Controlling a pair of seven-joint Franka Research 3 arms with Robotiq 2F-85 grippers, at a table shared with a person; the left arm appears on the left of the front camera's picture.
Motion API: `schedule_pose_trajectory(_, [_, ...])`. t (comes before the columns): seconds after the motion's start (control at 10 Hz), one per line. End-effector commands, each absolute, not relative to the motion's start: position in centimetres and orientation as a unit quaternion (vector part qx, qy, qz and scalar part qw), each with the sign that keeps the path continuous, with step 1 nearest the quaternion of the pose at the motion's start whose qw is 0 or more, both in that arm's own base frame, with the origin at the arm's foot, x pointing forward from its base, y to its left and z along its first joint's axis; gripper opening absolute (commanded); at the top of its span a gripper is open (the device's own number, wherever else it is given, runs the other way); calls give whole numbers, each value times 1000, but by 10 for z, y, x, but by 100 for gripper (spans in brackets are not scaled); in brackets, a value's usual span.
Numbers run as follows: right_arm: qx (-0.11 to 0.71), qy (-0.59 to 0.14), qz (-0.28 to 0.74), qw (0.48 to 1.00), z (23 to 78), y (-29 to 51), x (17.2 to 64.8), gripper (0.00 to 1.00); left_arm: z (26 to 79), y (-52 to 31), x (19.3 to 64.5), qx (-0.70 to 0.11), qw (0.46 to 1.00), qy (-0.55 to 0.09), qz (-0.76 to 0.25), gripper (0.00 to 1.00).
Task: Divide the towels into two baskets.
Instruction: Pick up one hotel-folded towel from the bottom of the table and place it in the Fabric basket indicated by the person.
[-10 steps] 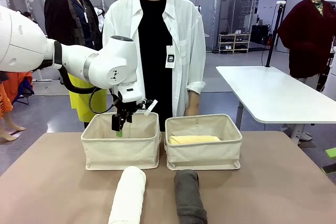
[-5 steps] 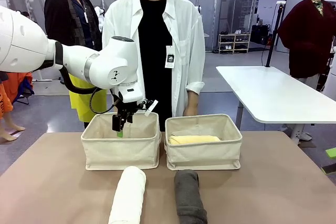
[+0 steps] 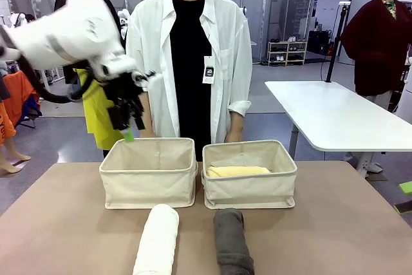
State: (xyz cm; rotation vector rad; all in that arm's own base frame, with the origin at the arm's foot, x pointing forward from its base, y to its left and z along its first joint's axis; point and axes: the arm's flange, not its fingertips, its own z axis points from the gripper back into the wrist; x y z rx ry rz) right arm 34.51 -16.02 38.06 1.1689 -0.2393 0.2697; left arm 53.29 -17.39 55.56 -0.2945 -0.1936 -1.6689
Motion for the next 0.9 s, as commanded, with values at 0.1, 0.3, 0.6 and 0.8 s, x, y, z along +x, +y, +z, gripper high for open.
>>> schedule_pose_trajectory(0.1, [546,-116,120,821,381,-158,343,100,546,-95,488,-269,716,-116,-633,100])
schedule_pose_trajectory(0.3, [546,-116,120,821,381,-158,343,100,530,-19,452,-361,742,-173,-538,100])
schedule_pose_trajectory(0.6, [546,-116,120,821,381,-158,343,100,468,119,400,-489,766,-194,-370,100])
schedule_pose_trajectory(0.8, [546,-116,120,821,381,-158,343,100,436,192,379,-543,770,-193,-275,100])
